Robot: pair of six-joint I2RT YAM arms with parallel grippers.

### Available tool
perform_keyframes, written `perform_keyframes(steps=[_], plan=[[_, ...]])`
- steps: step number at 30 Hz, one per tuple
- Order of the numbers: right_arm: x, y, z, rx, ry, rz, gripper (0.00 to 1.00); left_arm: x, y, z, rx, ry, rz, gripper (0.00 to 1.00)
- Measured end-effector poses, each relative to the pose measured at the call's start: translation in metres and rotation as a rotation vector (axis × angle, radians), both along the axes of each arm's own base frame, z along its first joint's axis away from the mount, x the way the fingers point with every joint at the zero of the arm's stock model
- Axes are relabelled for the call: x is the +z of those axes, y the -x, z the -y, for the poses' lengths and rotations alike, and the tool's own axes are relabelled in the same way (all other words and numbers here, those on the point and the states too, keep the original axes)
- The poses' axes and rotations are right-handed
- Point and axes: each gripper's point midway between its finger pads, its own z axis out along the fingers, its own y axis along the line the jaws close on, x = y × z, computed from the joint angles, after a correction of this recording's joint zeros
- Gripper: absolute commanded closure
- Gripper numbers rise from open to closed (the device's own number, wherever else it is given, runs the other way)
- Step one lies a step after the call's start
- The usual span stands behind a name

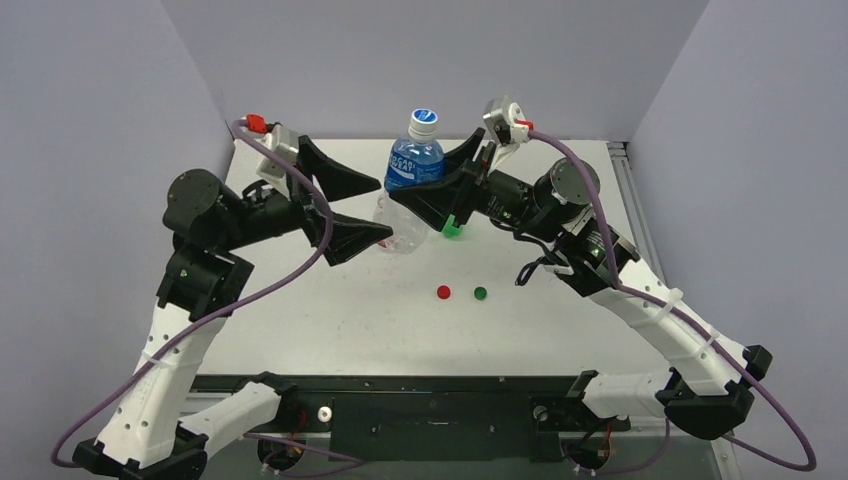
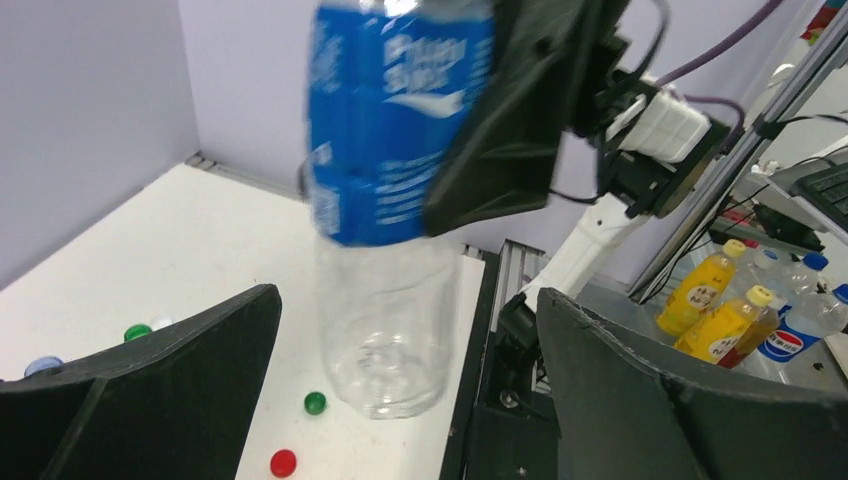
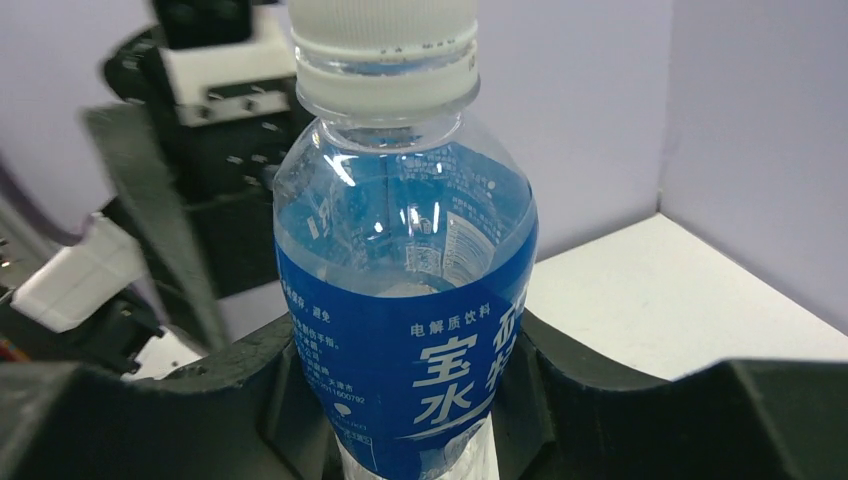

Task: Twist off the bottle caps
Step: Unscrew the bottle cap from the plastic bottle.

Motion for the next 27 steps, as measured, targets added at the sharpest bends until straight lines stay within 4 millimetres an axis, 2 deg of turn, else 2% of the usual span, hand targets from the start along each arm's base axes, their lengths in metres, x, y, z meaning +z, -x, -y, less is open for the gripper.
perform_keyframes(steps=[5, 9, 13, 14, 15, 17, 18, 19, 20, 22, 27], plan=[[0.006, 0.024, -0.011, 0.086, -0.012, 0.032, 1.0, -0.036, -0.021, 0.011, -0.012, -0.06, -0.047, 0.03], [0.006, 0.029, -0.019, 0.101, -0.005, 0.046, 1.0, -0.031, -0.016, 0.013, -0.057, -0.046, -0.014, 0.03], [0.003, 0.041, -0.03, 0.14, -0.001, 0.05, 1.0, -0.019, -0.004, 0.016, -0.13, -0.018, 0.025, 0.22], [0.003, 0.042, -0.032, 0.144, -0.002, 0.051, 1.0, -0.019, 0.0, 0.016, -0.153, -0.018, 0.031, 0.34], [0.004, 0.043, -0.032, 0.145, -0.004, 0.053, 0.99, -0.018, 0.002, 0.016, -0.17, -0.017, 0.033, 0.52], [0.005, 0.04, -0.032, 0.129, -0.005, 0.057, 0.87, -0.016, 0.009, 0.017, -0.21, -0.018, 0.039, 0.7], [0.006, 0.039, -0.032, 0.123, -0.006, 0.06, 0.76, -0.016, 0.011, 0.017, -0.219, -0.018, 0.043, 0.72], [0.008, 0.038, -0.032, 0.118, -0.009, 0.06, 0.71, -0.015, 0.012, 0.017, -0.224, -0.015, 0.055, 0.75], [0.01, 0.038, -0.032, 0.118, -0.011, 0.06, 0.49, -0.014, 0.011, 0.017, -0.223, -0.014, 0.071, 0.75], [0.011, 0.038, -0.03, 0.114, 0.0, 0.056, 0.32, -0.013, 0.012, 0.017, -0.225, -0.012, 0.089, 0.77], [0.02, 0.031, -0.019, 0.063, 0.023, 0.047, 0.26, -0.025, 0.007, 0.016, -0.2, -0.042, 0.148, 0.83]])
